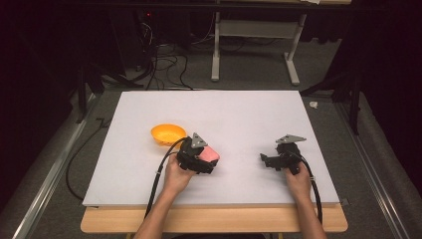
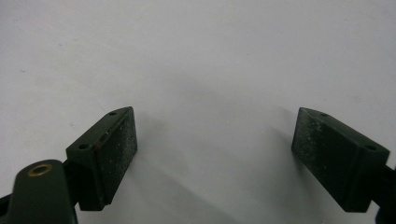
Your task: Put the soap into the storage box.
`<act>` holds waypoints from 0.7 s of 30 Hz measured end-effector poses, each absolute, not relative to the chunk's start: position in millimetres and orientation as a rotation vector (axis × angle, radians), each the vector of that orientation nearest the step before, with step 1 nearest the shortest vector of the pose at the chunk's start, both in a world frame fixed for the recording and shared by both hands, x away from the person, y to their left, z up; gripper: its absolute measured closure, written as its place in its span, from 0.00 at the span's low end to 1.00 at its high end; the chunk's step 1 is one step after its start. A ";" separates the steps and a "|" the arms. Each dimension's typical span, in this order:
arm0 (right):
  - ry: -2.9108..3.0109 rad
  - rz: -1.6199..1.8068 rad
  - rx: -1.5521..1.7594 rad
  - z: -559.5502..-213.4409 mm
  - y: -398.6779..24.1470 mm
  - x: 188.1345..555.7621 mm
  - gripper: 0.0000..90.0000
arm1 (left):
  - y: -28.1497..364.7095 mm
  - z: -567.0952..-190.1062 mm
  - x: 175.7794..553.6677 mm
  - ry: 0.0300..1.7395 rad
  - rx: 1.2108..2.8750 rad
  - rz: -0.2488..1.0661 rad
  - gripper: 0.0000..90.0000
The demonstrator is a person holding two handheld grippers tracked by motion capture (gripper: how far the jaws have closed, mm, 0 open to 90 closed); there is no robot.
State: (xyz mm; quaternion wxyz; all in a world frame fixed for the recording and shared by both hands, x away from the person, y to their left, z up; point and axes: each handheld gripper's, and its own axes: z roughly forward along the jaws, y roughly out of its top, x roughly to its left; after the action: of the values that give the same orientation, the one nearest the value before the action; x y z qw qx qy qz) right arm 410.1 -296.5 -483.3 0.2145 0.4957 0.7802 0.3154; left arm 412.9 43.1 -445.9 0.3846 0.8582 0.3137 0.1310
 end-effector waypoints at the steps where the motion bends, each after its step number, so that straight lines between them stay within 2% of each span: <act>1: 2.164 0.875 1.375 -483.3 -296.6 410.2 0.16 | 44.5 -445.3 412.0 0.798 2.182 0.334 0.15; 21: 2.162 0.878 1.380 -483.3 -296.3 410.2 0.16 | 74.9 -440.5 397.8 0.841 2.119 0.355 0.15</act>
State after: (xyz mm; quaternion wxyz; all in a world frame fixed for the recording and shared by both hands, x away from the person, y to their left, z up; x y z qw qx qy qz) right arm 410.2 -296.3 -483.3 0.2135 0.4973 0.7792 0.3162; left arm 397.8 74.9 -440.5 0.4051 0.8397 0.3332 0.1407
